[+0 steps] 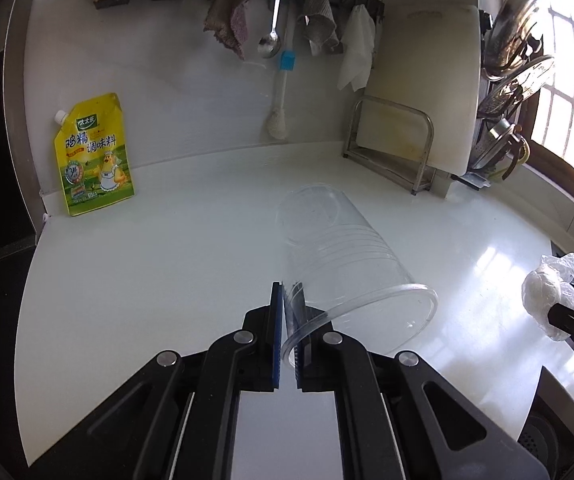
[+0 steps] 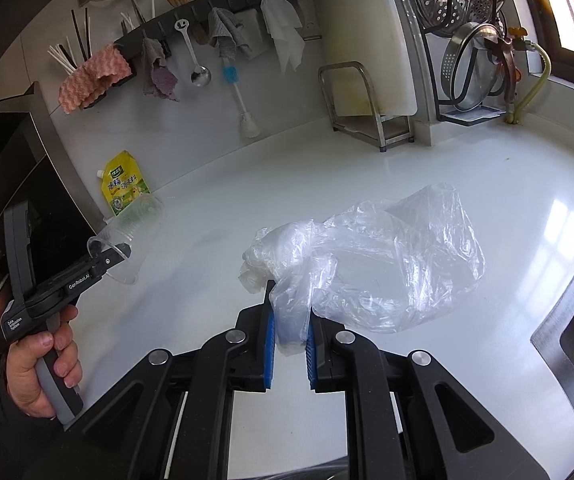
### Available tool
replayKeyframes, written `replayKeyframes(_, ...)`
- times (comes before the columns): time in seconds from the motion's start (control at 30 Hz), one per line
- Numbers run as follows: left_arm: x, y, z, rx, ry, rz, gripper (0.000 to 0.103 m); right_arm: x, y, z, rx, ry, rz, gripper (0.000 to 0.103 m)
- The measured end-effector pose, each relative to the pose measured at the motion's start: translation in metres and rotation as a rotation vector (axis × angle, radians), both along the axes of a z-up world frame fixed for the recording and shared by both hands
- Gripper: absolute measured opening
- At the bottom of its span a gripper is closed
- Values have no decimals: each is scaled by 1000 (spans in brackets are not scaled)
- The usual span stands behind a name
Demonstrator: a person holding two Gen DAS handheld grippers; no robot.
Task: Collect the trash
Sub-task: 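Grasp the clear plastic cup with the left tool while the right tool grasps the plastic bag, then carry the cup and plastic bag over the mesh basket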
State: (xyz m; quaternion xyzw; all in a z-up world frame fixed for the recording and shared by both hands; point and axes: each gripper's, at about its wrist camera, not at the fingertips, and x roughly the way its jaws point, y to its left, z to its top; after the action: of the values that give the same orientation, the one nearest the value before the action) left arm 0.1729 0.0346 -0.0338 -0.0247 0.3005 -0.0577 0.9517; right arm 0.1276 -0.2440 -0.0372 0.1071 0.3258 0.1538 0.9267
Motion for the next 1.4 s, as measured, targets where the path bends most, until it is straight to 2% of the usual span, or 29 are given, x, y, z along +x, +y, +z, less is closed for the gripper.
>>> replayKeyframes(0.3, -68, -12, 17, -12, 3, -47, 6, -73, 11, 8, -27, -30, 39, 12)
replayKeyframes(0.6, -130, -32, 15, -10, 36, -88, 6, -132, -3, -5, -27, -1, 26, 12)
replayKeyframes(0.97, -185, -59, 23, 17, 31, -134, 6, -178, -16, -11, -62, -7, 9, 12)
replayKeyframes(1.4, -225, -96, 21, 38, 38, -195, 9, -217, -35, -17, -47, -3, -9, 12)
